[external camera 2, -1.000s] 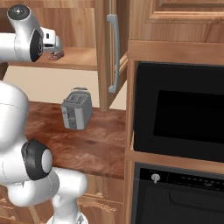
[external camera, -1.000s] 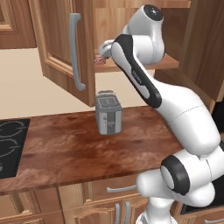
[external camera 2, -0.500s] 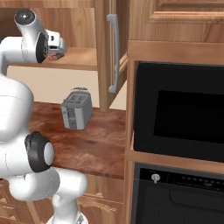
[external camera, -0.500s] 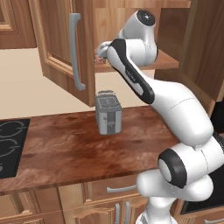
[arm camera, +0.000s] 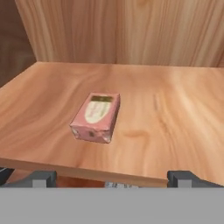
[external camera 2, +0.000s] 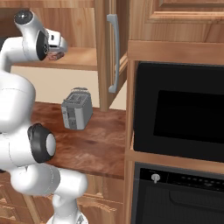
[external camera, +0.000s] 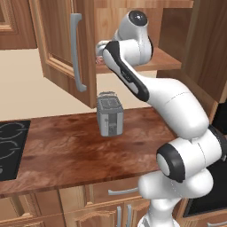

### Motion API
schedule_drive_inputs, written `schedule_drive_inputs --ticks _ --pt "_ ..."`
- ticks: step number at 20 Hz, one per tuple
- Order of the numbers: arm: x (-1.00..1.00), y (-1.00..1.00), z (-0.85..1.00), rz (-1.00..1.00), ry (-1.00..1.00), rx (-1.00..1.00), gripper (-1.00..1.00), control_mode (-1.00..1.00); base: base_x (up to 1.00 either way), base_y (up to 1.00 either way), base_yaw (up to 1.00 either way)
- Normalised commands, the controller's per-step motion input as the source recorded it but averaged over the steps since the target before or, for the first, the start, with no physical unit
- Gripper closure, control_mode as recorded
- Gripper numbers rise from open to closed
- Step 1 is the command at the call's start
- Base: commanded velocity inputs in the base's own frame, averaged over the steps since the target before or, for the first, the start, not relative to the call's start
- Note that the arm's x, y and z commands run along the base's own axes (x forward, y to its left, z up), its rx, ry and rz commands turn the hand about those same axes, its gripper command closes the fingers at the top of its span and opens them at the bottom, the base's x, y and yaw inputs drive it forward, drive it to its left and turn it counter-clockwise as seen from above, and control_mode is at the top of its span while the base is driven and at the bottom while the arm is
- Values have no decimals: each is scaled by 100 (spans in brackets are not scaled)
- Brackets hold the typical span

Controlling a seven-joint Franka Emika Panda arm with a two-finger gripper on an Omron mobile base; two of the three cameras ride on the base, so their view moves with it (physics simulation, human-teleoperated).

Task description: Open the cabinet. Pick the bar soap and place it next to the sink. Then close the cabinet.

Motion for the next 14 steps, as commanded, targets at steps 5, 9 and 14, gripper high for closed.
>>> schedule_drive_inputs --ticks 5,9,14 --pt "0 16 0 0 0 2 -100 -100 0 0 0" --pt "7 8 0 0 0 0 -100 -100 0 0 0" --pt "17 1 -4 0 0 0 -100 -100 0 0 0"
